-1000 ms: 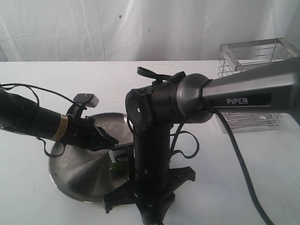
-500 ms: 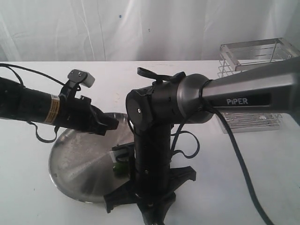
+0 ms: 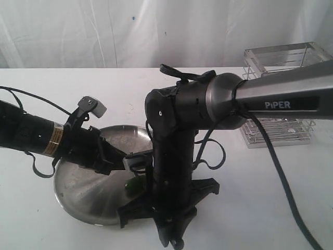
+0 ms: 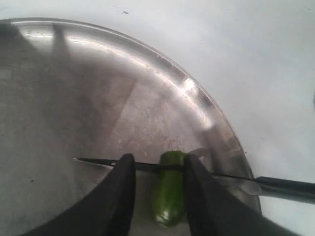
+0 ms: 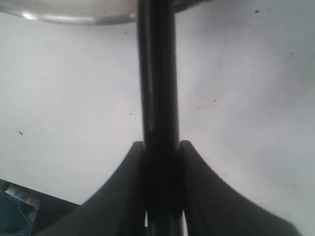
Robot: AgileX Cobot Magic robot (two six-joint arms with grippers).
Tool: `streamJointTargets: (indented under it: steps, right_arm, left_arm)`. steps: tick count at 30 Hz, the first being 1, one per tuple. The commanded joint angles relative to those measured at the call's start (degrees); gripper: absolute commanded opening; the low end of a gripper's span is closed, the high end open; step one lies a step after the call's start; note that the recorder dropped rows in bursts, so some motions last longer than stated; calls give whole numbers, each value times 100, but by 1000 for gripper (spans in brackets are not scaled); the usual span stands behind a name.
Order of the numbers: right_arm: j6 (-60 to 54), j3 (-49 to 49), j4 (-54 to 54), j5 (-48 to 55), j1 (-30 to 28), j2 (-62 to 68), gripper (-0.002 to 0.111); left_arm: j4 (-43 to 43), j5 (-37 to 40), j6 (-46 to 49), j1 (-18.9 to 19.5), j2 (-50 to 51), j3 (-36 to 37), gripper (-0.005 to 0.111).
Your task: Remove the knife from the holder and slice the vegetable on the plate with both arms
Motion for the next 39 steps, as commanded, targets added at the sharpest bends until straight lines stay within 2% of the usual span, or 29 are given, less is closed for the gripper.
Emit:
streamJointTargets:
  steps: [1,9,17,26,31,36,39]
  right_arm:
    - [-144,3,-23,-178,-159,-71,0]
    - [-369,3,35,-512,-174,-78,0]
    - [-369,3,25,-985,-174,-86,0]
    - [-369,3,-44,-1009,-174,-86,0]
    - [-369,3,-44,-968,-174,-86,0]
    - [-369,3,-52,-991,-174,-86,0]
    - [-369,3,-52,-991,-174,-86,0]
  left_arm:
    - [49,-130,223,-22,-54,129,46]
    - [49,-61,620,-52,-54,294,46]
    - [49,189,1359,-411,-54,473,46]
    - [49,844,1347,-416,-54,473,46]
    - [49,699,1261,-416,-242,314,46]
    - [49,387,1023,-397,-935,110,46]
    - [49,1095,1023,-397,-1186,110,46]
